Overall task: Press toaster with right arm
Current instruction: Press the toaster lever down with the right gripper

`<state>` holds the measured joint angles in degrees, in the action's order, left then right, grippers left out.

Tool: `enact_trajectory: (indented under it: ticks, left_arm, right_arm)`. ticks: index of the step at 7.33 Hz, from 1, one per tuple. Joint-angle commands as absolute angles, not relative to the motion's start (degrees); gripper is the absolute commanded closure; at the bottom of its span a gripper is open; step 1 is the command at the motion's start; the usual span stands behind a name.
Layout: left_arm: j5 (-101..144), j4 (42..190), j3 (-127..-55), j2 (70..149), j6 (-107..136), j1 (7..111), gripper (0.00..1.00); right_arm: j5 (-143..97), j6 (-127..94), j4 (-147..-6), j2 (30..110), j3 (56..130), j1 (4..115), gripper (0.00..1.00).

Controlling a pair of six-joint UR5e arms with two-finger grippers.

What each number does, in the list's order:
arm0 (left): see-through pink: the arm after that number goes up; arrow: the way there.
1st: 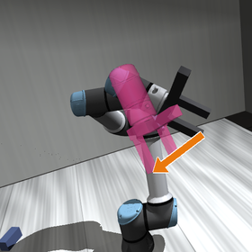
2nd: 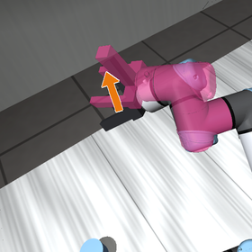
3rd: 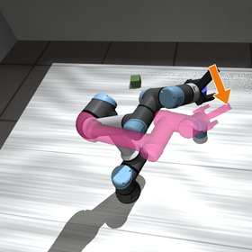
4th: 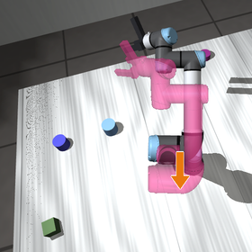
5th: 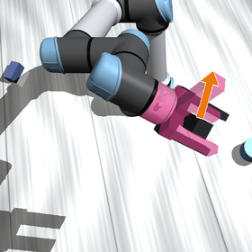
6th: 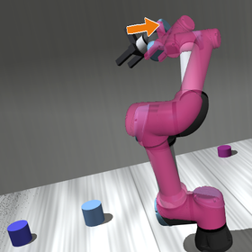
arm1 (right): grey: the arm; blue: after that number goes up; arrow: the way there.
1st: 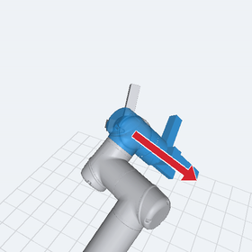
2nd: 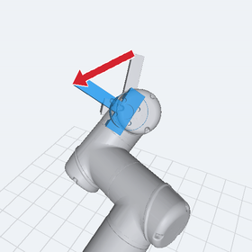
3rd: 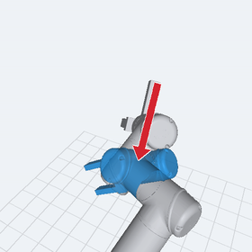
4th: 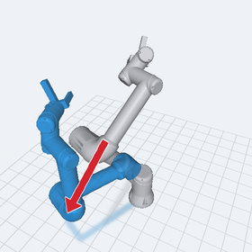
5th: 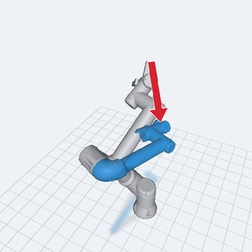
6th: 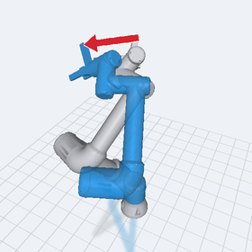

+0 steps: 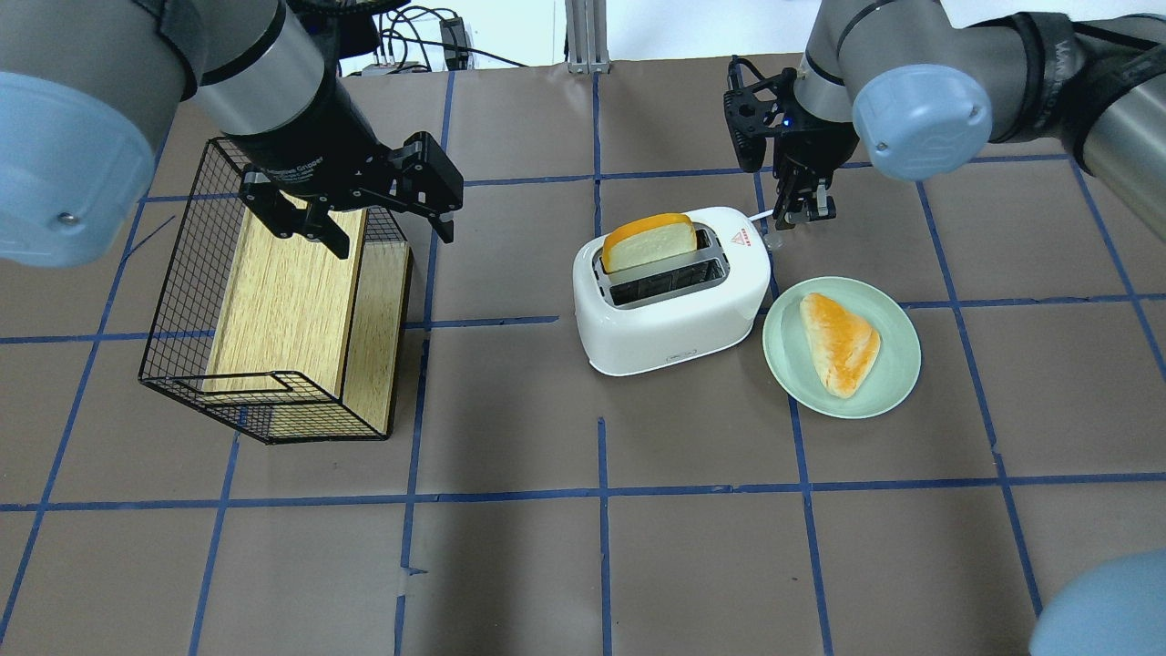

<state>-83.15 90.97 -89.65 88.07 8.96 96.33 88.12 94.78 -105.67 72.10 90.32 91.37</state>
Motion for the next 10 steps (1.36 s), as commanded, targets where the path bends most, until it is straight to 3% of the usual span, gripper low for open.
enact_trajectory:
  ticks: [1, 10]
  left_arm:
    - [-83.1, 91.0, -89.6, 88.1, 9.0, 96.3, 0.0]
    - [-83.1, 91.0, -89.6, 88.1, 9.0, 96.3, 0.0]
  right_arm:
    - [88.3, 95.1, -106.3, 70.9, 90.5, 91.7, 0.77]
    - [88.5, 94.8, -107.9, 70.9, 92.9, 91.8, 0.77]
